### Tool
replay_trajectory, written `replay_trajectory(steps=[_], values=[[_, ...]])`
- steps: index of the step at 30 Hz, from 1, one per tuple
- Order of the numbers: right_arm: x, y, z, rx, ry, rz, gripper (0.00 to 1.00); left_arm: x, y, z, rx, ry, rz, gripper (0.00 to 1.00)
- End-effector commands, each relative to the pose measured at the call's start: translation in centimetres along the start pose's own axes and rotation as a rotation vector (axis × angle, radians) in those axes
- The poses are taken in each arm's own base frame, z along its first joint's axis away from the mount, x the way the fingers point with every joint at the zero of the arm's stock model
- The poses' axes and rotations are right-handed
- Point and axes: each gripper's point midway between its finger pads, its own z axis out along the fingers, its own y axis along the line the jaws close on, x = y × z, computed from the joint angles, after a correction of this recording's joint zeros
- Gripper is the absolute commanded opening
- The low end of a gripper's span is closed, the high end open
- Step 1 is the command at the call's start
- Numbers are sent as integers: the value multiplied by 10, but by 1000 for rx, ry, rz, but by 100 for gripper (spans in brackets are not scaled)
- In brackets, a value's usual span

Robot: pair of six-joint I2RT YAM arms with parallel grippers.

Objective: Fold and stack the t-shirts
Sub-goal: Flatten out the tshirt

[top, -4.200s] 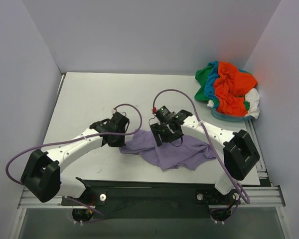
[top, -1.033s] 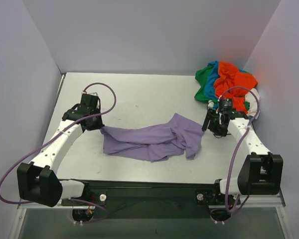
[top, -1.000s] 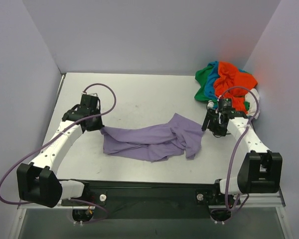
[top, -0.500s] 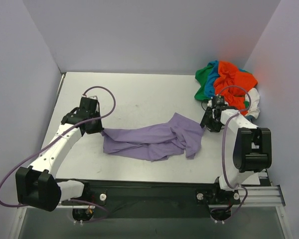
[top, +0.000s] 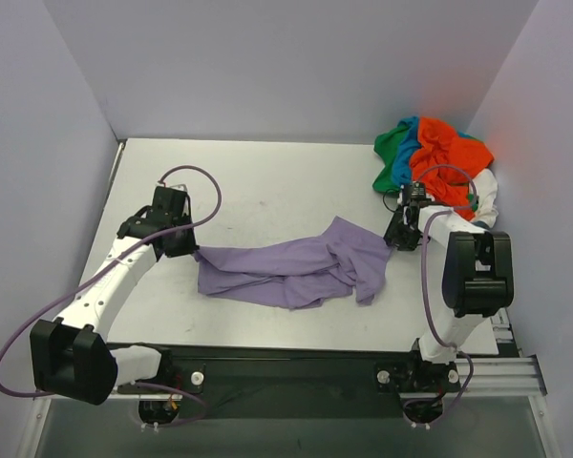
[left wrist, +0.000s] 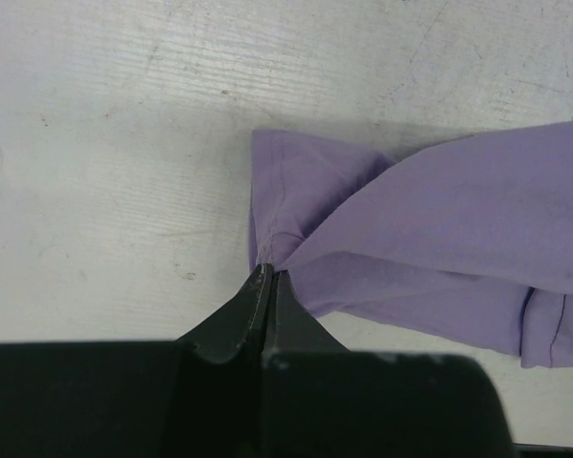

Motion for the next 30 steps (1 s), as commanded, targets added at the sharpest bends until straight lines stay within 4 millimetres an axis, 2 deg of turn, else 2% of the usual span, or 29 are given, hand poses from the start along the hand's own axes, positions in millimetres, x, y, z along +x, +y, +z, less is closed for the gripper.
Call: replay_trajectory(steps=[1,4,12,15,17,20,24,26,27,29,30], values=[[-12,4,-2,1,-13,15,35,-16,-3,-5,6,-36,-5,0],[-10,10,0,-26,13,12,28,-15,-2,-5,4,-32,-3,0],[-9,10,5,-8,51,9,24,-14,0,-7,0,-40,-7,0],[-7,11,7,-11,68,3,14,-12,0,-7,-1,-37,-8,0],[-5,10,8,-7,76,-1,2,-11,1,-6,3,-35,-11,0],[-4,9,2,-9,72,-5,0,-13,1,-5,3,-39,-14,0],[-20,13,-27,-39,7,-7,0,-20,7,-6,-30,-52,-20,0],[-38,15,-55,-62,-65,-2,0,-26,15,-7,-70,-57,-26,0],[-45,16,-66,-71,-92,1,0,-35,15,-11,-79,-77,-33,0],[-67,21,-102,-105,-176,10,0,-46,22,-13,-120,-89,-41,0],[-74,23,-114,-120,-203,13,0,-63,21,-22,-118,-130,-57,0]])
